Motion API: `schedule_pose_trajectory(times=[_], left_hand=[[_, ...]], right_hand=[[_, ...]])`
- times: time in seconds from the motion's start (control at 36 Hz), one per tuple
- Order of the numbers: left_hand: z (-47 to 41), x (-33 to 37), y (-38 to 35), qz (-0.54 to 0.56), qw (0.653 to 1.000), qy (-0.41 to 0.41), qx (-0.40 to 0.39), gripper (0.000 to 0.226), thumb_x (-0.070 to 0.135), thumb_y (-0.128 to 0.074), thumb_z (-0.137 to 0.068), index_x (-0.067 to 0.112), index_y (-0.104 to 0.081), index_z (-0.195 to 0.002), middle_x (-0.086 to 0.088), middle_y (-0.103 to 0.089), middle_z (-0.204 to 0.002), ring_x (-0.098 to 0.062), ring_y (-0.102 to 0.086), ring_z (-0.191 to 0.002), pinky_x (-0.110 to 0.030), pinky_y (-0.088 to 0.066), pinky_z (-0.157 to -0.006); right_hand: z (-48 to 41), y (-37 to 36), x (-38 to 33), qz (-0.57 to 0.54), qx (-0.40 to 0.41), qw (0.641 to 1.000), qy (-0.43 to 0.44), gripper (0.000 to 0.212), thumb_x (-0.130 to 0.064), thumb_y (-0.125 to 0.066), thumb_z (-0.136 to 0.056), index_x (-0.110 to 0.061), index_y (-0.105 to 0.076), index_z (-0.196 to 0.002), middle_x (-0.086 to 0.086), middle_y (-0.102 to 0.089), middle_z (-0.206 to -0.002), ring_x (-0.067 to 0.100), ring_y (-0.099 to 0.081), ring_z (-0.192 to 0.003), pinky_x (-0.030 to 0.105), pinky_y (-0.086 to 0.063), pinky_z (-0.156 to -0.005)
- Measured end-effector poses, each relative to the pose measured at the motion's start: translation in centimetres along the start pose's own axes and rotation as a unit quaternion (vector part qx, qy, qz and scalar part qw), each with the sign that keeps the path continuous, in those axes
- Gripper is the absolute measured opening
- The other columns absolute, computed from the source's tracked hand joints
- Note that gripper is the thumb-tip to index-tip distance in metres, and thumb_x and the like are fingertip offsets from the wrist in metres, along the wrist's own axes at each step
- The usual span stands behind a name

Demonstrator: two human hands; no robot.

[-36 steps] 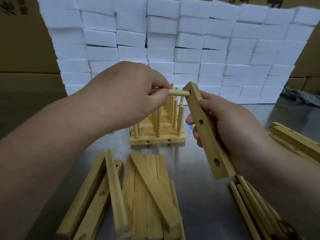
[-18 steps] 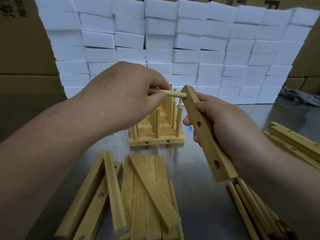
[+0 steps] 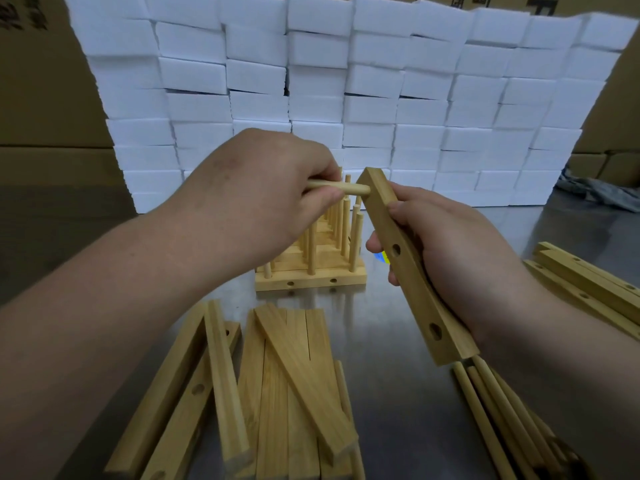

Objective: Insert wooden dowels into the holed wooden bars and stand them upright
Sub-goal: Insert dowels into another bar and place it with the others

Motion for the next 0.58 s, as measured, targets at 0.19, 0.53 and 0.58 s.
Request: schedule_pose_trajectory(times=[0.19,0.53,0.58], left_hand=[[0.3,-0.2,-0.4,0.035,0.999,0.019,0.013,0.025,0.036,-0.051,-0.086,0.021,-0.07,-0.093,0.004,-0.062,-0.071,-0.011,-0.051,-0.065,-0.025,-0.037,-0.059],[0.3,-1.3,-1.6,0.061,0.996,0.07,-0.009,0.028,0.043,-0.046,-0.085,0.029,-0.069,-0.092,0.009,-0.059,-0.071,-0.004,-0.052,-0.066,-0.023,-0.033,-0.054],[0.2,-1.0,-1.2,-0.003,0.998,0.062,-0.002,0.037,0.047,-0.041,-0.083,0.029,-0.066,-0.104,0.008,-0.06,-0.092,-0.011,-0.052,-0.085,-0.026,-0.032,-0.063]], right_hand=[[0.0,-0.1,-0.2,0.026,-0.002,1.0,0.017,0.043,-0.017,-0.044,-0.089,-0.042,-0.069,-0.064,-0.003,-0.063,-0.058,0.002,-0.049,-0.04,0.012,-0.038,-0.038],[-0.3,0.0,0.5,0.018,-0.011,1.0,-0.004,0.044,-0.016,-0.044,-0.089,-0.035,-0.07,-0.06,-0.002,-0.063,-0.06,0.004,-0.048,-0.04,0.01,-0.036,-0.037],[-0.4,0.0,1.0,0.009,-0.013,1.0,-0.02,0.042,-0.016,-0.043,-0.089,-0.033,-0.07,-0.062,-0.003,-0.064,-0.06,0.005,-0.049,-0.041,0.01,-0.036,-0.037]])
Point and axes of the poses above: each hand's wrist, its own z-axis away from the middle knuckle, its own y-axis out of the back of the hand, x = y × z, the point moved 10 cm from there along -z, towards the middle knuckle
